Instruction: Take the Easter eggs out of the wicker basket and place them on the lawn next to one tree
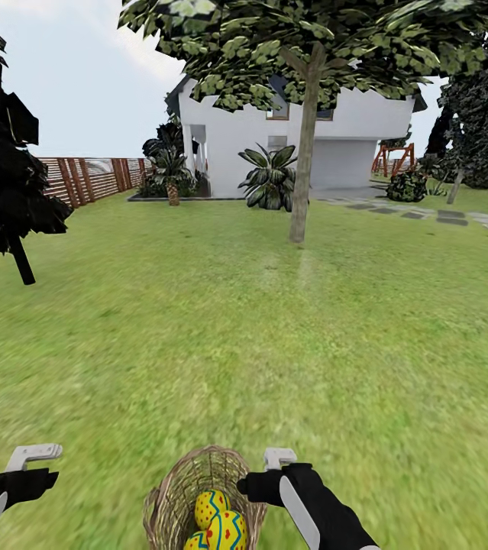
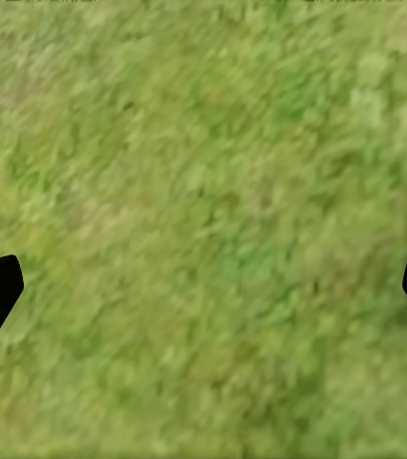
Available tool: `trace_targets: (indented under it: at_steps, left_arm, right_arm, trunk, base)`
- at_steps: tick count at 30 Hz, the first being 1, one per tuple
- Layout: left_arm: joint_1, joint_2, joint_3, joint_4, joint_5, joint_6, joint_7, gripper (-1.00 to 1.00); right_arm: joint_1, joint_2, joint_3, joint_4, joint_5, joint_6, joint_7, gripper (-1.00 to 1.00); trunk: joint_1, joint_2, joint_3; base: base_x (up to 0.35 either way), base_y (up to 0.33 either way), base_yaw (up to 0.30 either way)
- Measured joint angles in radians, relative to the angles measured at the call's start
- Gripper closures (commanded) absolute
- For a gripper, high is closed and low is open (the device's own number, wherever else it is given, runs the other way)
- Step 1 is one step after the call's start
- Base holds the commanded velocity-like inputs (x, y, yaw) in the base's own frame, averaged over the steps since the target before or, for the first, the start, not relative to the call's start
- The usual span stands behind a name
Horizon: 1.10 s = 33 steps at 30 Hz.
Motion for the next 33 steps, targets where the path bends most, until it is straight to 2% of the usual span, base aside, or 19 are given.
trace_targets:
  at_steps: [10, 33]
  left_arm:
    - [0.000, 0.000, 0.003, 0.014, -0.001, -0.028, 0.004, -1.00]
    - [0.000, -0.001, 0.015, 0.037, -0.007, -0.059, 0.005, -1.00]
  right_arm:
    - [0.000, 0.000, 0.001, -0.001, 0.000, -0.044, -0.001, -1.00]
    - [-0.016, 0.000, -0.004, -0.003, 0.003, -0.041, -0.009, -1.00]
  trunk:
    - [0.038, -0.070, -0.031]
    - [0.127, -0.231, -0.103]
  base:
    - [0.000, 0.000, 0.000]
    - [0.000, 0.000, 0.000]
